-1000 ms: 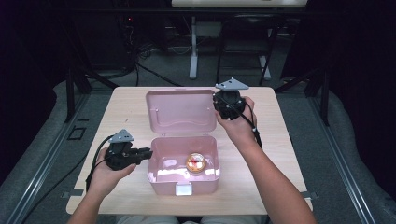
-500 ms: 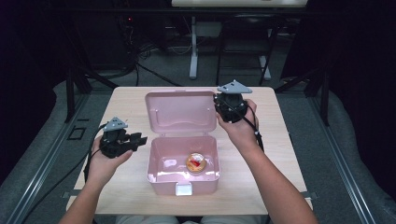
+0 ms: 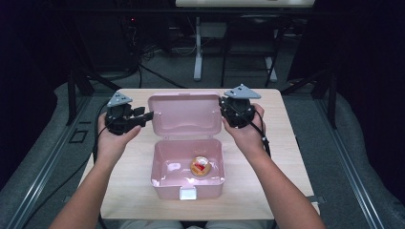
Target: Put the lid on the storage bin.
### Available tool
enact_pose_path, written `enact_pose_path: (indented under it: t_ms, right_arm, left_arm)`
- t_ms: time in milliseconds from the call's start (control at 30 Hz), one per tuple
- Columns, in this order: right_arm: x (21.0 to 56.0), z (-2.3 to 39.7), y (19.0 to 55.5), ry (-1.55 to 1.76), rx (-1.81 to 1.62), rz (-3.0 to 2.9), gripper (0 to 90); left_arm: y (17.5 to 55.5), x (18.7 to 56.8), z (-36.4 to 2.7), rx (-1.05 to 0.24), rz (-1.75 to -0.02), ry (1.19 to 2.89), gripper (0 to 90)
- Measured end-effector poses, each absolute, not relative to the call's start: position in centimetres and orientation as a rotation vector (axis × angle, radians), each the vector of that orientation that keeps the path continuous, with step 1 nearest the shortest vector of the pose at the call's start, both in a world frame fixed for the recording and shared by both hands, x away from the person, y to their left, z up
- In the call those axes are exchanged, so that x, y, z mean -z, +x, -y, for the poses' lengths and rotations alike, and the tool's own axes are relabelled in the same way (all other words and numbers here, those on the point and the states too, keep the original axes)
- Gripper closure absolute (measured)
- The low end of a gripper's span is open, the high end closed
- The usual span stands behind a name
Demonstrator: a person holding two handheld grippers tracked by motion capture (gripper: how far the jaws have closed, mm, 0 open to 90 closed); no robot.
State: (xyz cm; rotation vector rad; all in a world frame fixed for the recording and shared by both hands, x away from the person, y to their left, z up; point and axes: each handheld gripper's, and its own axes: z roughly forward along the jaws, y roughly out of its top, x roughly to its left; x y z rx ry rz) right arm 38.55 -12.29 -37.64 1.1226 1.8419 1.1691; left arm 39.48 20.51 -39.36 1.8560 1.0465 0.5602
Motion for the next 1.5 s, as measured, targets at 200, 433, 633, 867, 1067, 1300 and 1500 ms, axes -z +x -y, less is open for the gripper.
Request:
enact_pose_path:
  t_ms: [200, 433, 633, 867, 1067, 1300, 1500]
  right_arm:
    - [37.6, 12.4, 38.3, 1.117, -1.176, -1.840, 86.1]
    - [37.6, 12.5, 37.9, 1.105, -1.186, -1.840, 85.8]
    - [38.1, 12.7, 38.1, 1.119, -1.209, -1.861, 79.8]
    - [39.0, 13.1, 38.8, 1.183, -1.238, -1.905, 83.0]
    - [38.8, 13.4, 39.4, 1.237, -1.258, -1.919, 84.2]
    - [38.6, 13.4, 40.1, 1.231, -1.254, -1.894, 84.4]
    - [38.9, 13.6, 41.1, 1.240, -1.263, -1.867, 84.3]
  left_arm:
    - [40.2, 38.7, -19.9, -0.564, -1.046, 1.818, 66.7]
    - [40.1, 38.4, -19.7, -0.585, -1.023, 1.827, 80.8]
    - [40.0, 38.3, -19.6, -0.595, -1.009, 1.835, 81.1]
    - [39.9, 38.3, -19.7, -0.598, -1.000, 1.839, 81.2]
    - [40.3, 38.1, -19.4, -0.615, -0.994, 1.846, 81.5]
    - [41.3, 37.9, -19.1, -0.655, -0.974, 1.851, 81.8]
    - [42.5, 38.1, -18.8, -0.664, -0.975, 1.843, 82.1]
